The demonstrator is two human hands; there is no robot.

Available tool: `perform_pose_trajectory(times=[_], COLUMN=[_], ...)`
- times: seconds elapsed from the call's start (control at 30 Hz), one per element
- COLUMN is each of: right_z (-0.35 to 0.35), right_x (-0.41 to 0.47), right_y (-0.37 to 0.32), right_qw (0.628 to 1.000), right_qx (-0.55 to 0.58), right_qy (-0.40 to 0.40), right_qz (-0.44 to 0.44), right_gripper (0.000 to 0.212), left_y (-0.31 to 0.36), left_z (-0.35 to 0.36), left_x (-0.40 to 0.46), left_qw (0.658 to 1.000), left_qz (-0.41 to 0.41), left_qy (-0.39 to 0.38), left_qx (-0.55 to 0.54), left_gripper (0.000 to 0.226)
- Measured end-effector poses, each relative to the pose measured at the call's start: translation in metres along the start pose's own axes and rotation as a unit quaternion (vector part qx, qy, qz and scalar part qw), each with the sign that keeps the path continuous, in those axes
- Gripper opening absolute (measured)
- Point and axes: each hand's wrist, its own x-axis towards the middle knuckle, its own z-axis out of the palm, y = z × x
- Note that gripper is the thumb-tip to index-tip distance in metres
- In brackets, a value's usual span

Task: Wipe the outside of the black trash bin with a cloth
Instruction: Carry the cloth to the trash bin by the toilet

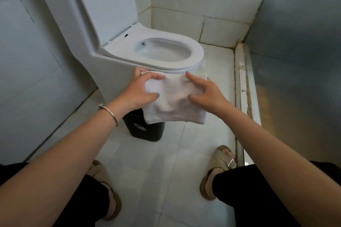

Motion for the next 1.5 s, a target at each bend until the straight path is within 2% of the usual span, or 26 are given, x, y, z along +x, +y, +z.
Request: perform_pose_trajectory(times=[0.1, 0.17, 0.27, 0.3, 0.33, 0.4, 0.43, 0.53, 0.6, 0.67, 0.77, 0.87, 1.0, 1.07, 1.23, 1.3, 1.4, 1.47, 1.5], right_z=[-0.001, 0.0, 0.006, 0.007, 0.009, 0.011, 0.013, 0.022, 0.029, 0.036, 0.043, 0.046, 0.049, 0.052, 0.056, 0.055, 0.049, 0.04, 0.035], right_x=[0.011, 0.016, 0.021, 0.024, 0.027, 0.034, 0.036, 0.038, 0.04, 0.042, 0.042, 0.04, 0.038, 0.038, 0.03, 0.028, 0.031, 0.032, 0.032], right_y=[-0.006, -0.014, -0.02, -0.019, -0.02, -0.02, -0.02, -0.019, -0.014, -0.008, 0.001, 0.011, 0.012, 0.014, 0.01, 0.013, 0.024, 0.034, 0.039], right_qw=[0.996, 0.991, 0.989, 0.985, 0.979, 0.975, 0.974, 0.953, 0.942, 0.948, 0.953, 0.969, 0.987, 0.987, 0.989, 0.986, 0.983, 0.982, 0.984], right_qx=[-0.073, -0.109, -0.012, 0.037, 0.077, 0.118, 0.14, 0.262, 0.293, 0.274, 0.268, 0.218, 0.091, 0.039, 0.013, -0.007, -0.042, -0.065, -0.063], right_qy=[0.035, 0.07, 0.144, 0.163, 0.174, 0.174, 0.167, 0.154, 0.164, 0.164, 0.133, 0.085, 0.027, 0.018, 0.061, 0.072, 0.081, 0.094, 0.099], right_qz=[-0.025, -0.033, 0.009, 0.043, 0.069, 0.076, 0.063, 0.013, -0.006, -0.022, -0.051, -0.075, -0.128, -0.153, -0.134, -0.147, -0.158, -0.148, -0.135], right_gripper=[0.073, 0.088, 0.107, 0.103, 0.089, 0.038, 0.024, 0.028, 0.028, 0.034, 0.042, 0.051, 0.089, 0.099, 0.089, 0.091, 0.09, 0.089, 0.089], left_y=[-0.005, -0.005, 0.0, 0.002, 0.005, 0.01, 0.012, 0.017, 0.021, 0.028, 0.034, 0.029, 0.022, 0.021, 0.021, 0.017, -0.004, -0.028, -0.043], left_z=[0.003, 0.006, 0.011, 0.013, 0.014, 0.017, 0.018, 0.025, 0.028, 0.03, 0.034, 0.037, 0.028, 0.022, 0.025, 0.026, 0.028, 0.035, 0.04], left_x=[0.005, 0.009, 0.018, 0.021, 0.025, 0.032, 0.034, 0.035, 0.035, 0.033, 0.034, 0.033, 0.028, 0.025, 0.021, 0.022, 0.025, 0.026, 0.026], left_qw=[1.0, 0.999, 0.995, 0.994, 0.992, 0.99, 0.99, 0.989, 0.984, 0.967, 0.923, 0.91, 0.894, 0.886, 0.889, 0.892, 0.928, 0.953, 0.964], left_qz=[0.005, -0.004, -0.014, -0.012, -0.008, -0.003, -0.003, -0.006, -0.011, -0.024, -0.039, -0.032, -0.027, -0.028, -0.028, -0.023, -0.045, -0.089, -0.113], left_qy=[0.023, 0.042, 0.096, 0.112, 0.126, 0.14, 0.142, 0.139, 0.12, 0.087, 0.026, -0.013, -0.071, -0.085, -0.161, -0.163, -0.086, -0.011, -0.003], left_qx=[0.007, 0.004, -0.008, -0.012, -0.015, -0.017, -0.018, -0.059, -0.131, -0.239, -0.382, -0.414, -0.442, -0.455, -0.428, -0.421, -0.361, -0.289, -0.24], left_gripper=[0.052, 0.052, 0.052, 0.053, 0.053, 0.053, 0.054, 0.058, 0.055, 0.046, 0.044, 0.047, 0.056, 0.059, 0.06, 0.061, 0.05, 0.045, 0.047])
